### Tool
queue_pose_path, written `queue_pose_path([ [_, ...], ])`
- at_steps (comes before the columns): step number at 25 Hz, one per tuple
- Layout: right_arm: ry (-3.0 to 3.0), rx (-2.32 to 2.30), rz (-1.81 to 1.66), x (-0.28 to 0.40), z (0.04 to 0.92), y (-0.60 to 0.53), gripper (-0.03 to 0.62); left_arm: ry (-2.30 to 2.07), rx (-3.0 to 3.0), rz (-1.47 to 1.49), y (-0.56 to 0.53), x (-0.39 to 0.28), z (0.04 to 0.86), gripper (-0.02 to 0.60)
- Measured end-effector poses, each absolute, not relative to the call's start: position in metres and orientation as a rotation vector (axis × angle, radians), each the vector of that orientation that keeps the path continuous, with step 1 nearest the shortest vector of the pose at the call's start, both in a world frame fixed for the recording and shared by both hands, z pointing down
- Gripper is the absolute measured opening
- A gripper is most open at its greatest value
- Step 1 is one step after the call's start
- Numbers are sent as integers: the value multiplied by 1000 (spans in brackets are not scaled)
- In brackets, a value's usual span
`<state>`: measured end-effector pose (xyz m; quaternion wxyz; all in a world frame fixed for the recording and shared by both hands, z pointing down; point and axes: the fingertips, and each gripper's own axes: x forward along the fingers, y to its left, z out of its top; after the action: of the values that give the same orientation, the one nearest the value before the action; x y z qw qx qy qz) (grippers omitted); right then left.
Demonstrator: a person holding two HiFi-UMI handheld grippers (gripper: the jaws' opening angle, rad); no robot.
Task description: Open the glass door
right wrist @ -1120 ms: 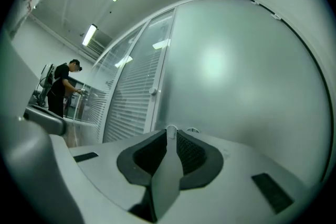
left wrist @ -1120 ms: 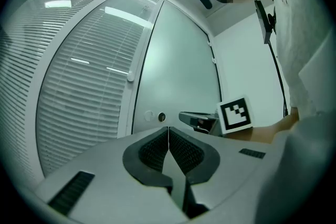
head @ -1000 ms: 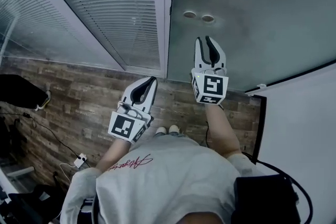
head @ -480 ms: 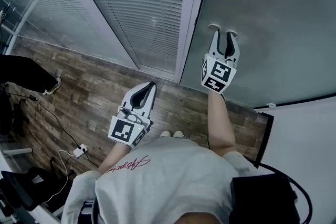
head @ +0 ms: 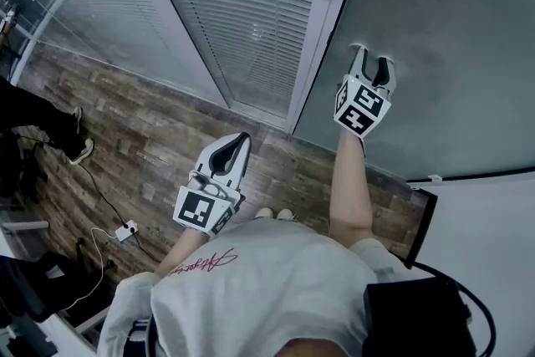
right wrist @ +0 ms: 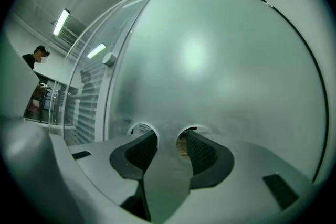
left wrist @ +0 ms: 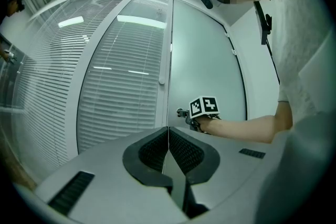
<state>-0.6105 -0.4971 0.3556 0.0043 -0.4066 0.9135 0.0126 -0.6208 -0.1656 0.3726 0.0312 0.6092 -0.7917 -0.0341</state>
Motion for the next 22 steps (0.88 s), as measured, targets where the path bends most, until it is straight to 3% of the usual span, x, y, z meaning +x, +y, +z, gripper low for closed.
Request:
queue_pose_path([
  [7, 2820, -1329, 35, -616, 355, -502, 130, -2460, 1841, -100, -152, -625, 375, 17],
  [22, 2824, -1290, 21, -606, 355, -485, 124, -2428, 1885, -110, -143, -620, 374, 17],
])
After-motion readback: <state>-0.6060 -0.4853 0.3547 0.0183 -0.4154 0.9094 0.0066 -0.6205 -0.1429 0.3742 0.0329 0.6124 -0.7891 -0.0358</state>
